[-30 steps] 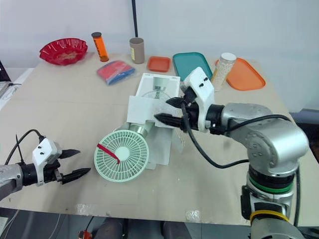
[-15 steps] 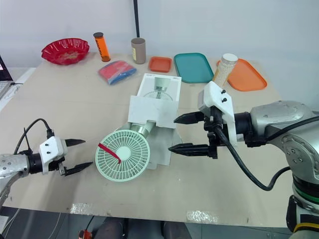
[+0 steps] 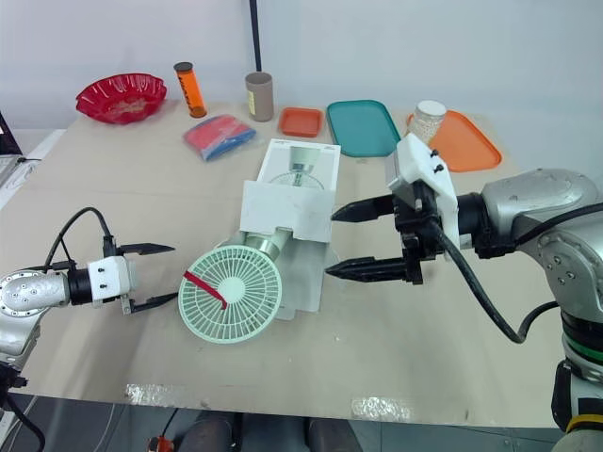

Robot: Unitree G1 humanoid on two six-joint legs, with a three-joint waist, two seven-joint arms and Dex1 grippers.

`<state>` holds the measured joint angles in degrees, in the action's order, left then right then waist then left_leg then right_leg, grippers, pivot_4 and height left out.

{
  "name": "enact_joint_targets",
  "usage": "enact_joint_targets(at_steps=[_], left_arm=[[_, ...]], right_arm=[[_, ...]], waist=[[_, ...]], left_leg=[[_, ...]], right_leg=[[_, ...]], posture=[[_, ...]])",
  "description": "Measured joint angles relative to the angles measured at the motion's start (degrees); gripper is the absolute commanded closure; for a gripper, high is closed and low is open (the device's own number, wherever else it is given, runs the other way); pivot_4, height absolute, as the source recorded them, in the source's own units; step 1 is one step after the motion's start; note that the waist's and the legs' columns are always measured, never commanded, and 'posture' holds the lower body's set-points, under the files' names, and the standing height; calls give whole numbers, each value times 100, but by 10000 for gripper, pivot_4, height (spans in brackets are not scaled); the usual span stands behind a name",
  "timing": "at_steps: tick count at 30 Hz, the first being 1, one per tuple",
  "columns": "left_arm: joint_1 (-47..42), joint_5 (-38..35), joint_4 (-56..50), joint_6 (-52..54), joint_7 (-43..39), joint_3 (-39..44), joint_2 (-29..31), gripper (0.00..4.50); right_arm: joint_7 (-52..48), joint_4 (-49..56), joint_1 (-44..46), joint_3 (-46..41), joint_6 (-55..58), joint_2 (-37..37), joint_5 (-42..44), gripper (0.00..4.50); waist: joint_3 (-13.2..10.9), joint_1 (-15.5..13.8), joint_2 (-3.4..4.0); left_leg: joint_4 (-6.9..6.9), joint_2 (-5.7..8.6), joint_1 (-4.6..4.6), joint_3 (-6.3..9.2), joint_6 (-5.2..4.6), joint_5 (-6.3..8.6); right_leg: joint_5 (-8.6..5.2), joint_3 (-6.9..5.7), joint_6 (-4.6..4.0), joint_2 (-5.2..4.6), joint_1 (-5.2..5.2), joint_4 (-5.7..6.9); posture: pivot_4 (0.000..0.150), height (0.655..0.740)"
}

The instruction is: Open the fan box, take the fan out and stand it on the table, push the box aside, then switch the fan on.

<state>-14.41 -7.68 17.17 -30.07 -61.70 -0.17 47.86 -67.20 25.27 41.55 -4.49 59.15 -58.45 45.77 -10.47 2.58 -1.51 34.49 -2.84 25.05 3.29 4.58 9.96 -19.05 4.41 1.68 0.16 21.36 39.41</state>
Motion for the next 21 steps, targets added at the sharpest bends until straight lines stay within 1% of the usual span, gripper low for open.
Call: enact_joint_targets(at_steps=[5,6,7,8,9,10,11,12,14,15,16,18,19,21], left_arm=[[-369,87,524,-933,6,-15,-50,0],[-523,126,712,-1254,17,-17,-74,0],[-811,224,1030,-1895,30,-25,-92,0],[-905,255,1124,-2121,35,-26,-91,0],[-1145,305,1405,-2730,36,-59,-90,0],[-1226,321,1481,-2933,36,-70,-89,0],[-1420,324,1751,-3579,38,-190,-89,0],[-1494,327,1884,-3929,44,-275,-92,0],[-1518,327,1958,-4102,49,-314,-93,0],[-1634,304,2156,-4813,111,-727,26,0],[-1644,305,2156,-4923,112,-818,55,0],[-1759,303,2237,-5699,176,-1424,239,0],[-1826,346,2302,-5888,206,-1609,268,0],[-1844,366,2336,-6003,237,-1704,268,0]], right_arm=[[-4,-72,6,8,-9,-10,8,1545],[-5,-67,2,7,-8,-20,14,1545],[-5,-51,-13,6,-7,-40,21,1545],[-5,-40,-22,6,-8,-43,22,1545],[1,-6,-53,7,-9,-48,22,1545],[3,7,-67,8,-9,-48,22,1545],[20,22,-79,8,-9,-48,21,1545],[35,28,-83,8,-13,-48,20,1545],[54,29,-84,8,-18,-48,18,1545],[127,35,-93,10,-35,-46,6,1545],[128,40,-93,12,-36,-46,6,1545],[122,59,-99,22,-73,-46,7,1545],[123,59,-100,32,-82,-46,7,1545],[123,59,-100,46,-85,-46,8,1545]], waist=[[0,-2,0],[0,-4,0],[0,-5,0],[1,-7,0],[1,-8,0],[1,-8,1],[2,-7,2],[2,7,2],[2,12,3],[2,10,3],[2,8,3],[3,4,4],[3,2,4],[3,3,4]], left_leg=[[6,1,0,2,0,0],[7,1,0,2,0,0],[10,1,0,3,0,0],[11,1,0,2,0,0],[11,3,0,2,0,0],[11,3,0,2,0,0],[11,3,0,1,0,0],[11,1,-1,0,0,0],[11,1,-2,-1,0,0],[13,1,-4,0,0,0],[15,1,-4,1,0,0],[20,2,-6,-1,0,-1],[25,3,-6,-1,-1,-1],[29,3,-6,-1,-1,-1]], right_leg=[[0,-3,0,-1,1,11],[0,-3,0,0,1,12],[0,-5,0,0,1,14],[0,-5,0,0,0,14],[0,-5,0,-2,0,15],[0,-4,0,-2,0,15],[0,-5,0,-3,1,17],[0,-5,0,-1,2,22],[0,-4,-1,-1,4,26],[-1,-6,-2,-1,5,34],[-1,-6,-2,-1,5,36],[-2,-6,-1,-4,4,45],[-2,-6,-1,-3,4,51],[-2,-6,-1,-2,4,55]], posture=[[1500,7400],[1500,7400],[1500,7400],[1500,7400],[1500,7400],[1500,7400],[1500,7400],[1500,7400],[1500,7400],[1500,7400],[1500,7400],[1500,7400],[1500,7400],[1500,7400]])
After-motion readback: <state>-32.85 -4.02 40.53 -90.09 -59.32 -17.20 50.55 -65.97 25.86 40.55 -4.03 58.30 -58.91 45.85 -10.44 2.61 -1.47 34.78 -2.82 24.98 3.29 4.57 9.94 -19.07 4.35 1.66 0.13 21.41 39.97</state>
